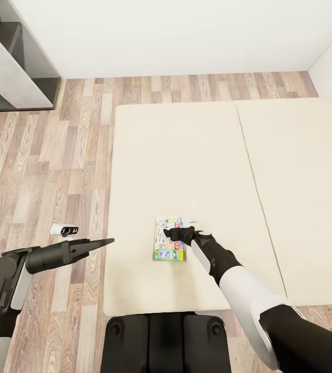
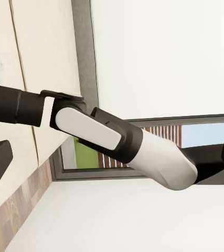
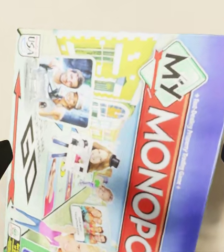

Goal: Put all the toys in the child's room - the three board games (two on the bed and one on the table), the two jigsaw puzzles on the table, and the tennis ball on the table - inside the toy box on the table in the child's room.

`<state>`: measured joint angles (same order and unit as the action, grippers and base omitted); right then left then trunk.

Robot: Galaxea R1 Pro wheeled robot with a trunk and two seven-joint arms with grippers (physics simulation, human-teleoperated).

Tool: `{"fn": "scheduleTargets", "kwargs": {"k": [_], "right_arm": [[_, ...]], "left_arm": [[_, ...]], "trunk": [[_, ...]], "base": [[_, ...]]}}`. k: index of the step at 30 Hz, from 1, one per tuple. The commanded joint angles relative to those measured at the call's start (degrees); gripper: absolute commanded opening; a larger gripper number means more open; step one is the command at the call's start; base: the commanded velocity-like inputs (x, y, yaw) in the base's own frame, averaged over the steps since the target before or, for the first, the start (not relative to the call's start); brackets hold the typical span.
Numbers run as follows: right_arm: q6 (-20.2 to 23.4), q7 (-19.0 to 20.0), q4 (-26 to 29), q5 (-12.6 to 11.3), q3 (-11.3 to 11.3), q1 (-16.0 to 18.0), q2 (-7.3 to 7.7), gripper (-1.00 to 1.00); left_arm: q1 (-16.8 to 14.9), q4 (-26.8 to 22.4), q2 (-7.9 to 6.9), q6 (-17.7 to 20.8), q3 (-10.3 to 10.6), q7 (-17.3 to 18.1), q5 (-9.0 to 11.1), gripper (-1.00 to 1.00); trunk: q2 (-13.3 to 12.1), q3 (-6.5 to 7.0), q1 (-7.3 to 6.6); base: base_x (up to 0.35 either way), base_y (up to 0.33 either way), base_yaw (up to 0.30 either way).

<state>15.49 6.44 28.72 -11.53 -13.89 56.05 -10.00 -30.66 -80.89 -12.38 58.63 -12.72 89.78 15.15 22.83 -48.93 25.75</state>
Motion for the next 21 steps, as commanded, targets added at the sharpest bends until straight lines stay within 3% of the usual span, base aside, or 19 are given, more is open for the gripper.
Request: {"fn": "scheduleTargets", "kwargs": {"k": [1, 21], "right_arm": [[0.3, -0.1, 0.1, -0.4, -0.1, 0.0, 0.0, 1.0], [0.3, 0.0, 0.1, -0.4, -0.1, 0.0, 0.0, 1.0]], "left_arm": [[0.0, 0.0, -0.05, 0.6, 0.0, 0.2, 0.0, 1.0], [0.0, -0.1, -0.03, 0.6, 0.0, 0.2, 0.0, 1.0]], "trunk": [[0.1, -0.06, 0.03], [0.1, -0.06, 0.03]], "base": [[0.0, 0.009, 0.0], [0.0, 0.027, 0.0]]}}
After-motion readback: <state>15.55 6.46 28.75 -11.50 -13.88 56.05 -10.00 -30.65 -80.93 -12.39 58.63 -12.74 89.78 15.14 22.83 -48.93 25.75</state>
